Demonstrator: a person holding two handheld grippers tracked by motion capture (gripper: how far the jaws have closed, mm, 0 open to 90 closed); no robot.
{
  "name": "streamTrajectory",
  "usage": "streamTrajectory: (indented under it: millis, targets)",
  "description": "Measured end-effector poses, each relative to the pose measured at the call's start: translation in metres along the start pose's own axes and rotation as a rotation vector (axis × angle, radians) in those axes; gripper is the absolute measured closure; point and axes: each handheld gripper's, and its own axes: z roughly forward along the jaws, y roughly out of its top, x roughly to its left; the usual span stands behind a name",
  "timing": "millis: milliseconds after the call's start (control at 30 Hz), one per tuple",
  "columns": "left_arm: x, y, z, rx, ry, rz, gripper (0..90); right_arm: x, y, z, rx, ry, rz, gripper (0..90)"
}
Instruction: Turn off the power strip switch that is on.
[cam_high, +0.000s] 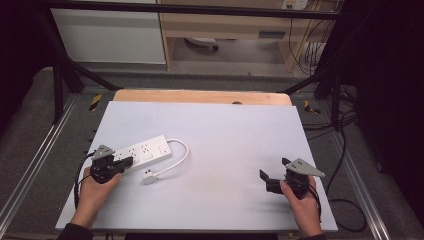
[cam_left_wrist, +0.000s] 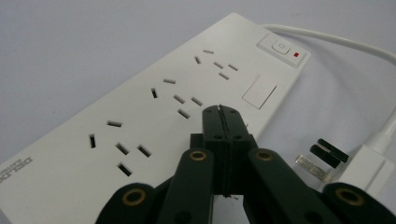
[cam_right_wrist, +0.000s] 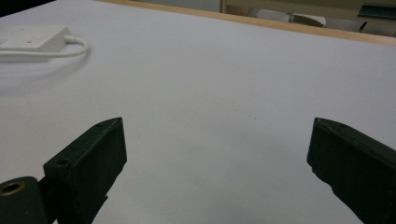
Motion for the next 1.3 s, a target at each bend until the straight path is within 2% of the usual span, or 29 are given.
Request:
streamTrajectory:
  millis: [233,700,867,1300]
  targets:
    - [-0.0013,0.0004,0.0001,-0.006,0.001,0.007,90.0,0.0000,0.0001,0.0000,-0.001,0.000,0.000,5.2]
    - [-0.0027,0.0036,-0.0037,-0.060,-0.011,0.016,90.0,0.0000,0.0001,-0.0002,-0.002,0.000,-0.001,5.2]
    - [-0.0049,0.0056,-0.0057,-0.106,-0.034,0.017,90.0,-0.0002,0.0004,0.0002,-0.003,0.001,-0.005,5.2]
    - [-0.0044,0.0068,-0.0083,-0.143,-0.012,0.015,88.3,-0.0006,0.0002,0.0001,-0.001,-0.002,0.002,5.2]
